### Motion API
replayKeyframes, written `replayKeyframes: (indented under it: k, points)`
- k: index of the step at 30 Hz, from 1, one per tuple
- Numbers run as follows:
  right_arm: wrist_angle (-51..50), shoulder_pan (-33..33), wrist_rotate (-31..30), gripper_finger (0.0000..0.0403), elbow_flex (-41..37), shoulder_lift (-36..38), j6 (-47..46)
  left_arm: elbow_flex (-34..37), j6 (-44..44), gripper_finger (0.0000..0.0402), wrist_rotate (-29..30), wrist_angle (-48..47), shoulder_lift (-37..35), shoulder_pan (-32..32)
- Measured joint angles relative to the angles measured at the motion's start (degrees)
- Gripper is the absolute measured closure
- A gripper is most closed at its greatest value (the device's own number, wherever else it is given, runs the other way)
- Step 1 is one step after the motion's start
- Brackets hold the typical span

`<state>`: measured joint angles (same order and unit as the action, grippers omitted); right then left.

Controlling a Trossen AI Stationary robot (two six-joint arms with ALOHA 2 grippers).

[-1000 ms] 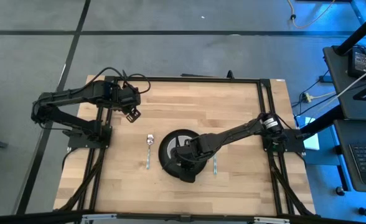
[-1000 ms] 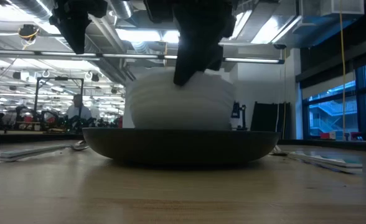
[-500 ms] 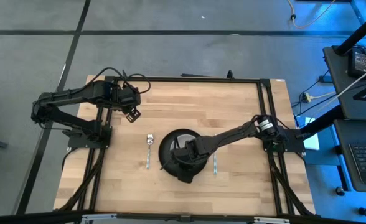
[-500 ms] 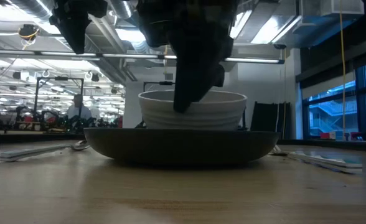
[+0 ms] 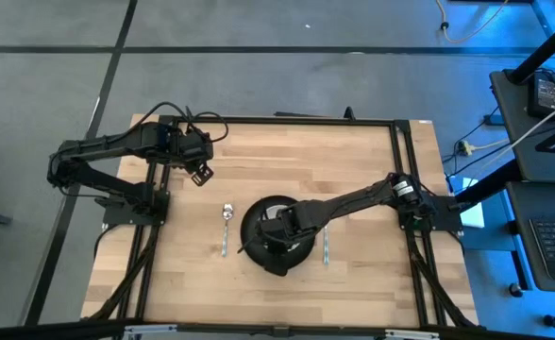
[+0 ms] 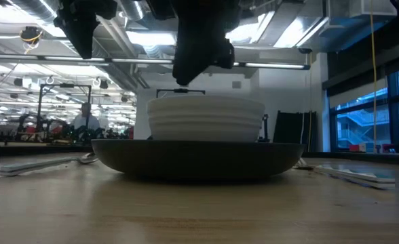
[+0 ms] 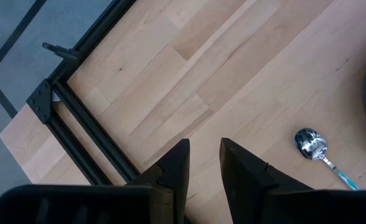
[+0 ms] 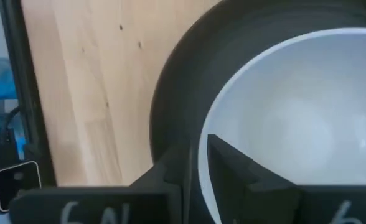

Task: Set table place
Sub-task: Return to Home Position

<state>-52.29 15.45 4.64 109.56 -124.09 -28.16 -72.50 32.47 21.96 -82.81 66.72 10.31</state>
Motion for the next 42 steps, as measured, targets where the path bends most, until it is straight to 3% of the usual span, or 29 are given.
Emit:
replayKeyframes:
  k: [9,13,19,22,27,33,42]
  points:
    - [-11.93,-1.53,1.78,0.0349,5.19,0.02,-4.69,-0.01,0.02,0.0319,-0.02,-0.02,0.0,0.02]
    - [-20.46,-2.34,7.46,0.0349,10.66,0.02,-6.32,-0.01,0.07,0.0319,-0.02,-0.02,0.0,0.01]
    - [-32.43,-3.34,9.61,0.0354,22.03,0.09,-8.13,-0.01,-0.01,0.0319,-0.46,-0.07,0.0,0.02]
    - [-34.16,-3.66,12.07,0.0354,25.59,0.42,-5.25,0.0,0.01,0.0319,-0.8,-0.49,0.0,0.02]
    - [-34.14,-3.62,13.4,0.0354,24.97,2.67,-6.26,-0.53,0.89,0.0319,-3.45,-0.89,-0.55,-0.75]
    - [-35.42,-4.17,6.42,0.0354,25.2,5.32,-5.39,-7.89,-1.53,0.0319,-0.94,-0.26,-3.83,-5.56]
    - [-33.96,-4.38,-6.58,0.0354,25.24,19.41,1.84,-22.06,-2.7,0.0319,-0.47,-1.34,-13.4,-13.29]
